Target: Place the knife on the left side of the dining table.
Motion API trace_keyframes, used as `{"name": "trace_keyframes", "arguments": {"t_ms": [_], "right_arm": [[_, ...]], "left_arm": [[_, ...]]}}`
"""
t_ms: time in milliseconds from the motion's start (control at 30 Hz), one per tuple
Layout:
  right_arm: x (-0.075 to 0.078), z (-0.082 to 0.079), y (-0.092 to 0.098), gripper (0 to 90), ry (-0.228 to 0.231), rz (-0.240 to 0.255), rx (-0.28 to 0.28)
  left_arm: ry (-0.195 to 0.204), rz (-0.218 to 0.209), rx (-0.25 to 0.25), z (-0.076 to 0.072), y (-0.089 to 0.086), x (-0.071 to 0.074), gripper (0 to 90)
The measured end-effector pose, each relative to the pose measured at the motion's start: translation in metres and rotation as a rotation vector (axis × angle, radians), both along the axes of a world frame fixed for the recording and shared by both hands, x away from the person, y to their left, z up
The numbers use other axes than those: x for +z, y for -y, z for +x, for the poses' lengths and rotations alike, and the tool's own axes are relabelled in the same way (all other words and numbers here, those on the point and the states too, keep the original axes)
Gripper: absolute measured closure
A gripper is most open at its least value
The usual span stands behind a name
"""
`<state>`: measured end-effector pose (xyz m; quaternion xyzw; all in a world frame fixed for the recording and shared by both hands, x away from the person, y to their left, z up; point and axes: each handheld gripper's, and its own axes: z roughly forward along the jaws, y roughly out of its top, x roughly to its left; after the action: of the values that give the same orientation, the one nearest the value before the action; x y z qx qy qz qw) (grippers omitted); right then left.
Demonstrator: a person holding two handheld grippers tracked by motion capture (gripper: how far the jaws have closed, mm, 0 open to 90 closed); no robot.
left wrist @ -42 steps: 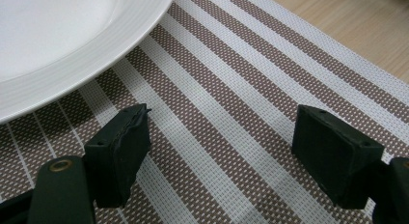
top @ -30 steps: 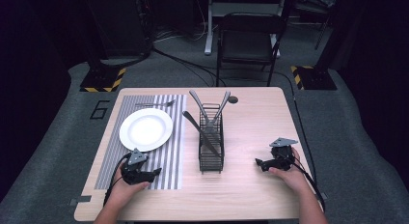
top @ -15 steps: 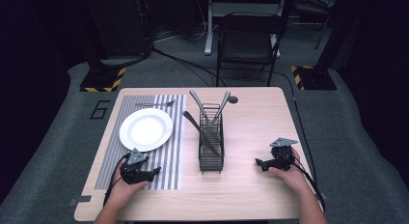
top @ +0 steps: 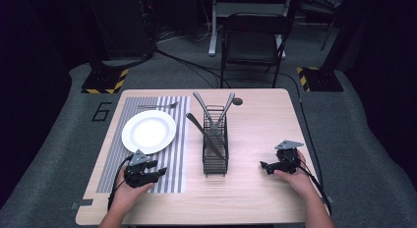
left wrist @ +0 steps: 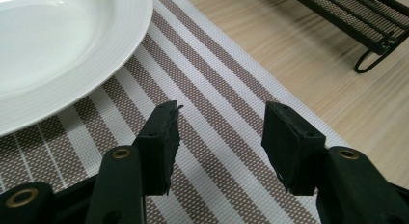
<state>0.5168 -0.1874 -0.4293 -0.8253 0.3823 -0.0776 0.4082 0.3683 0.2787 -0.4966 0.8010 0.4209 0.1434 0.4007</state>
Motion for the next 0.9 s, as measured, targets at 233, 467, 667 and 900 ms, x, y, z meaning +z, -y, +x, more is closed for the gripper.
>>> {"name": "trace_keyframes", "arguments": {"t_ms": [233,467,667,900], "right_arm": [[0.0,0.0,0.0,0.0,0.0,0.0,0.0],[0.0,0.0,0.0,0.0,0.0,0.0,0.0],[0.0,0.0,0.0,0.0,0.0,0.0,0.0],[0.0,0.0,0.0,0.0,0.0,0.0,0.0]], "left_arm": [[0.011,0.009,-0.018,0.001,0.011,0.017,49.2],[-0.019,0.006,-0.018,0.003,0.018,0.026,51.3],[-0.03,-0.012,-0.013,0.008,0.023,0.039,51.8],[-0.026,-0.013,-0.025,0.012,0.028,0.052,52.4]]}}
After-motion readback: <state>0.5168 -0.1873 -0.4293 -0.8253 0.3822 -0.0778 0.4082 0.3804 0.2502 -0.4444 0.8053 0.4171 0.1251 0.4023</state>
